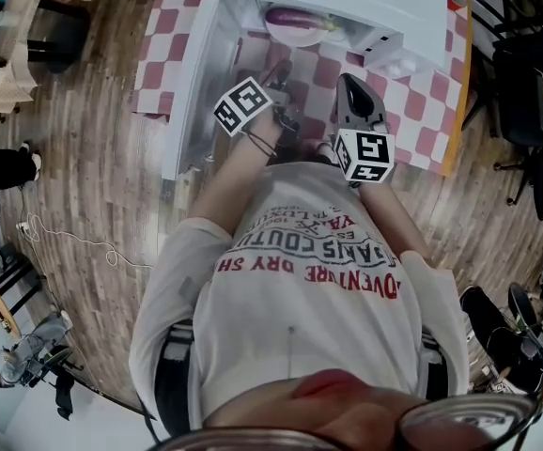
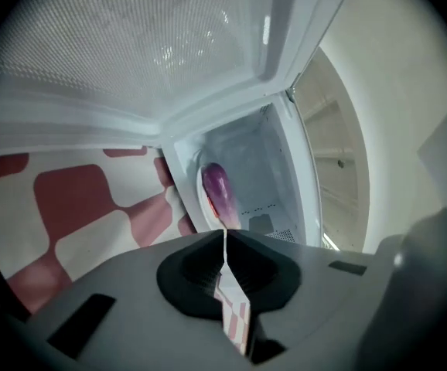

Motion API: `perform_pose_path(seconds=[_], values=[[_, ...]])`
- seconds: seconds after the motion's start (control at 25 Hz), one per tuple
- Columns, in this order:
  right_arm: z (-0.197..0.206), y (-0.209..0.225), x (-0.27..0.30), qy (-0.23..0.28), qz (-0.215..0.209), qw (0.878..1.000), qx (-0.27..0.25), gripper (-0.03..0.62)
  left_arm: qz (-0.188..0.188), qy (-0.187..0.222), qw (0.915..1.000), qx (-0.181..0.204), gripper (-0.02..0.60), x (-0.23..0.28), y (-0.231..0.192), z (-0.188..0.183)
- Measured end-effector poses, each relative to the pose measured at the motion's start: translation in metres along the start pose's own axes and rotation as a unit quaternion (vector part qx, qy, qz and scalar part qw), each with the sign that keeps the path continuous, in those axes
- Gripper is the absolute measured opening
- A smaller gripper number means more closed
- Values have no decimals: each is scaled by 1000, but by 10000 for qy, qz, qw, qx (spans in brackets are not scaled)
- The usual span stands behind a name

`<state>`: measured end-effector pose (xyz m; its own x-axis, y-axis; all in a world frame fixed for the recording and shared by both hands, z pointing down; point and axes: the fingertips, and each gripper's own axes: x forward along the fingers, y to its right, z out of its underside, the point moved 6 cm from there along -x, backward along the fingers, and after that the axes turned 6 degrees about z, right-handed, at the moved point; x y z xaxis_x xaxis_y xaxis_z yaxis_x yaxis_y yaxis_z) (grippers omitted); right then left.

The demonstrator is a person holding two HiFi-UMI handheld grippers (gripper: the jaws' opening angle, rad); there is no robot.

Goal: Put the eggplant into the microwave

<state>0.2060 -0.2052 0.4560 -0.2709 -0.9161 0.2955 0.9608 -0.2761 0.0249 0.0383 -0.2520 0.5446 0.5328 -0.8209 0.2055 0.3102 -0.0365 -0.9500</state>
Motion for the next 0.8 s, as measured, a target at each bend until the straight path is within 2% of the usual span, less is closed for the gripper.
perform_pose_path(seconds=[0.04,0.16,0.24,0.28,0.36,0.44,0.52,0.6,0.68,0.72,0.8], values=[[-1,0,0,16,10,10000,10,26,-7,-44,9999,100,32,-7,2,2],[-3,0,2,63,38,10000,39,26,258,-253,9968,712,25,-24,19,7],[-5,1,3,100,57,9999,64,25,410,-414,9871,1491,25,-31,35,9],[-6,1,3,118,64,9999,78,26,486,-476,9782,1961,25,-33,46,9],[-8,1,5,154,70,9998,103,26,627,-518,9510,2982,25,-36,67,9],[-10,0,6,199,68,9997,114,26,721,-458,9138,3970,25,-39,87,8],[-12,-1,7,246,66,9996,103,25,752,-341,8781,4713,25,-41,104,6],[-16,-2,9,283,66,9996,72,25,714,-194,8492,5228,25,-43,116,3],[-19,-3,10,322,74,9994,36,25,654,-60,8274,5578,25,-45,124,0],[-20,-3,10,342,85,9994,19,25,629,-19,8202,5686,25,-45,126,-1],[-22,-4,13,375,102,9992,-8,25,620,-5,8136,5781,25,-44,127,-5]])
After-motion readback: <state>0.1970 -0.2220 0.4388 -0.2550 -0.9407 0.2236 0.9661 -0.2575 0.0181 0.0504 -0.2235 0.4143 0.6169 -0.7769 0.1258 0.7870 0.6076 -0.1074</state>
